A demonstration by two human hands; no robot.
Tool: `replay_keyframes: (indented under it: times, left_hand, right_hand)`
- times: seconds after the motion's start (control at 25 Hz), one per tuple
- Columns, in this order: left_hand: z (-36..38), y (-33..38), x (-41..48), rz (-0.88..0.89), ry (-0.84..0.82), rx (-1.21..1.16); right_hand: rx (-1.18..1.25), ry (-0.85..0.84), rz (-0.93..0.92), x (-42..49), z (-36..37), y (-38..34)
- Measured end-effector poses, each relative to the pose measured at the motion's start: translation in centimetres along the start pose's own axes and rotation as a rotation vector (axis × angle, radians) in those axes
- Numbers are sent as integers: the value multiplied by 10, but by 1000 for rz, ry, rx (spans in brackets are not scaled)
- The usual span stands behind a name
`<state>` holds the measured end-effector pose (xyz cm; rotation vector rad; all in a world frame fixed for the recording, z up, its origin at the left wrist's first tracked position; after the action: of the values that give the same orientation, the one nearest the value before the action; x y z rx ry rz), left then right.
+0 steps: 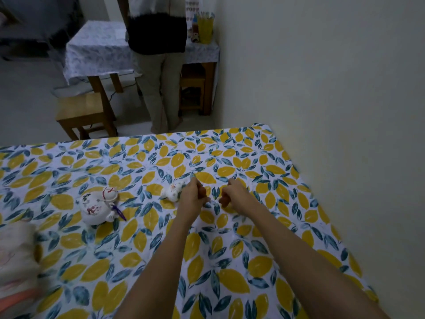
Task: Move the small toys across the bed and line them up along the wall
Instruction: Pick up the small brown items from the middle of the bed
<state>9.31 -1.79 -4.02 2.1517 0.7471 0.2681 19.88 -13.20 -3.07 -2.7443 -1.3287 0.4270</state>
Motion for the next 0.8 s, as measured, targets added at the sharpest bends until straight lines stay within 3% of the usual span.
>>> replay_keyframes:
  times: [0.16, 0.52, 0.8]
  left_hand:
    - [20, -12, 0, 23, 23, 123]
    - [22, -27, 14, 123, -51, 124]
    - [30, -43, 12, 110, 5, 141]
  right_hand:
    - [-167, 11, -125, 7, 23, -6]
    - [216, 17, -89, 18, 27, -8]
    - [201, 43, -96, 24, 28, -9]
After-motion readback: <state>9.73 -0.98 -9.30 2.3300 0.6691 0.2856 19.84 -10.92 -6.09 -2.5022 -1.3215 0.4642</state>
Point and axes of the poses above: each hand's wrist, its own x-axis towards the middle knuckle, its own z-axis out of the palm, y = z × x, the point moved 3 cm from there along x, towards the middle knuckle, and after that the axes turned 3 degrees about z, right-handed, at the moved point
